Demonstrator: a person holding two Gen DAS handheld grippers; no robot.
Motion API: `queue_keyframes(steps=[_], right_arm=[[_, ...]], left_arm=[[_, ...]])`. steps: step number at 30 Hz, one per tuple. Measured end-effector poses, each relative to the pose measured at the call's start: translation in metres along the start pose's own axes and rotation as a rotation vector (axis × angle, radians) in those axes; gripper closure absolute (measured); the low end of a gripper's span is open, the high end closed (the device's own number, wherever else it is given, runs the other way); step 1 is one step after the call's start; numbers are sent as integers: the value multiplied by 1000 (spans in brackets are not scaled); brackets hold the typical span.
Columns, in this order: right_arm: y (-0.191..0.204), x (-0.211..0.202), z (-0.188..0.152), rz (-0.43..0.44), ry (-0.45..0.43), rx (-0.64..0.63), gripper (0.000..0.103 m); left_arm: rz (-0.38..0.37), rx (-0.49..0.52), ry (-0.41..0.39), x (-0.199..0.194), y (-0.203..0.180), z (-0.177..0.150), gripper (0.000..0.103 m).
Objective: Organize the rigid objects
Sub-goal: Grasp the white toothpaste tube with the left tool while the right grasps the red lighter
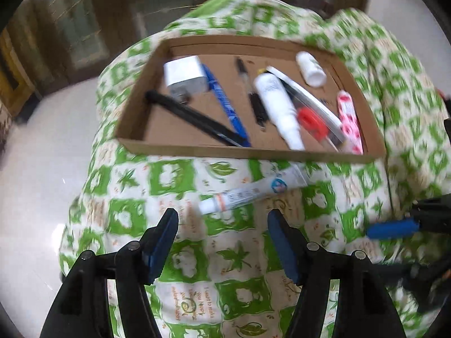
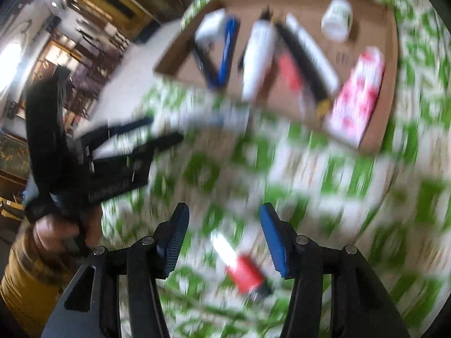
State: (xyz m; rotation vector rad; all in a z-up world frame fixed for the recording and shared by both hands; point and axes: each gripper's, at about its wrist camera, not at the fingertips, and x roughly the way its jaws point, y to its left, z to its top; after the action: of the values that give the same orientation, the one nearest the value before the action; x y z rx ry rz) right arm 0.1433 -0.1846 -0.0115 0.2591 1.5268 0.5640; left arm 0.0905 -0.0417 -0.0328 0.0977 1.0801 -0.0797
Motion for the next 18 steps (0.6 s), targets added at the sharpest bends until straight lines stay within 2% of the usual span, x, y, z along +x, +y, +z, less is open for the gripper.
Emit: queue_keyframes(steps=[5, 11, 15, 18], right_arm=[[3, 18, -19, -98, 100, -22, 51], [-1, 30, -24, -120, 128, -51, 51], [-4, 31, -23, -104, 128, -47, 51], [-6, 31, -21, -90, 128, -38, 51]], left_arm=[[49, 154, 32, 16, -25, 12, 33], [88, 243, 78, 42, -38, 18, 34], [49, 202, 89, 37, -38, 19, 74], [29, 184, 114, 28, -39, 8, 83]])
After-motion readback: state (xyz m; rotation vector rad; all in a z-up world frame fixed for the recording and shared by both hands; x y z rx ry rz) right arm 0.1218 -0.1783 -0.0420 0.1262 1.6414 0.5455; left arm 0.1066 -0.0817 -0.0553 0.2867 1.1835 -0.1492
